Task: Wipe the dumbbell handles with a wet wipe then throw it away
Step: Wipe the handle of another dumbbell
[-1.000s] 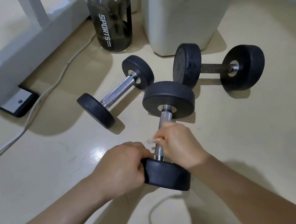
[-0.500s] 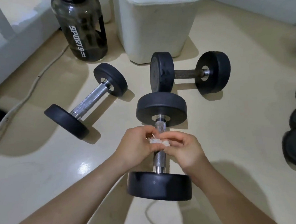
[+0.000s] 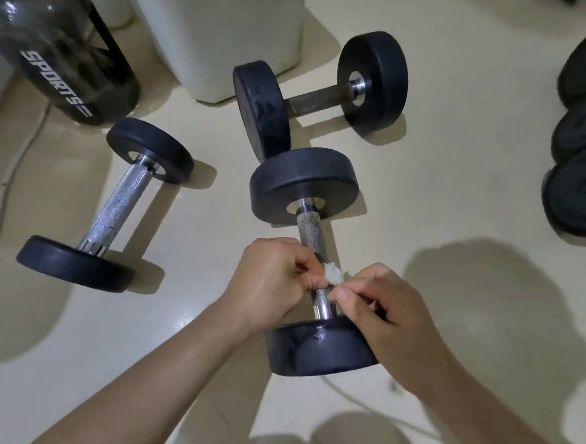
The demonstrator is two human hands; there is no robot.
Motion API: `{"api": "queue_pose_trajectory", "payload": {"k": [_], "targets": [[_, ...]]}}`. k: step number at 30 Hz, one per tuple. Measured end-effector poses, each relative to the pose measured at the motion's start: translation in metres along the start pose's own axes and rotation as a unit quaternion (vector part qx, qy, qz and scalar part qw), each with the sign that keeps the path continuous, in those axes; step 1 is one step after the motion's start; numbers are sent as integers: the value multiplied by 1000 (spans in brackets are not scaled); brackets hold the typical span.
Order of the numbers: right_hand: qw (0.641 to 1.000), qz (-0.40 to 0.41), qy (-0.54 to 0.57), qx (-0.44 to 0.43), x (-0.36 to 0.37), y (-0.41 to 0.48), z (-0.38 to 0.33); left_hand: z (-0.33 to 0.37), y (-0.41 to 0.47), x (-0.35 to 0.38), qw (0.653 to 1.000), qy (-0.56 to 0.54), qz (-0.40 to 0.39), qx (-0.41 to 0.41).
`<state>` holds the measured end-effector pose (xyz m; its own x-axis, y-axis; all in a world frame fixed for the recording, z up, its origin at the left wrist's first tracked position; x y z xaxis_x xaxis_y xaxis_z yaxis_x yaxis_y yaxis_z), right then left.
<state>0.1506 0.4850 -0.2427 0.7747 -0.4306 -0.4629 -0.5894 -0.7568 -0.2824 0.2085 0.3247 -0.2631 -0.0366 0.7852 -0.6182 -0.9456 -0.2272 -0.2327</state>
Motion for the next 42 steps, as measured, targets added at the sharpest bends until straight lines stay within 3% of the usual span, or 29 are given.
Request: {"api": "queue_pose_trajectory", "payload": {"k": [5,9,12,14,17,19,24,29,31,36,38,42], "targets": [[999,-26,-24,-4,-1,-1,-9,-8,26,-21,985,27,167,-27],[998,-58,-9,-12,2,-4,-19,-10,18,-21,992,-17,113,-43],[996,-73,-41,-25,8,-4,-22,-2,7,-20,996,74,58,8],[994,-81,-59,-40,13,-7,-27,-1,11,-26,989,117,84,23],[992,-101,-52,-49,24,-10,-34,-8,20,-33,978,139,153,-22],[995,-89,10,-35,26,-10,-37,-10,15,-33,981,131,143,-22],[970,25,242,9,13,-3,-37,3,-22,-17,993,110,-28,18],[934,10,354,46,10,-4,-33,-6,14,-39,979,182,89,-7],[926,-6,375,37,12,-3,-34,-6,11,-38,980,181,83,-12],[896,-12,444,5,15,-5,-43,8,-25,-23,979,171,-93,56],[882,3,472,5,19,-4,-45,4,-10,-35,975,204,-69,58],[827,9,561,19,28,1,-48,-7,3,-46,984,163,62,-35]]}}
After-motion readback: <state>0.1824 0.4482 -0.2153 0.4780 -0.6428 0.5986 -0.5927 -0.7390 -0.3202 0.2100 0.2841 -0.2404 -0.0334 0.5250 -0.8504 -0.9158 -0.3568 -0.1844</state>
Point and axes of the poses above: each hand's wrist, its own y-axis towards the middle knuckle, its own x-axis out of the palm, z = x × y, the point moved 3 cm from there along y, towards the middle knuckle, and after that the axes turned 11 degrees about -z, right-handed, at the moved point
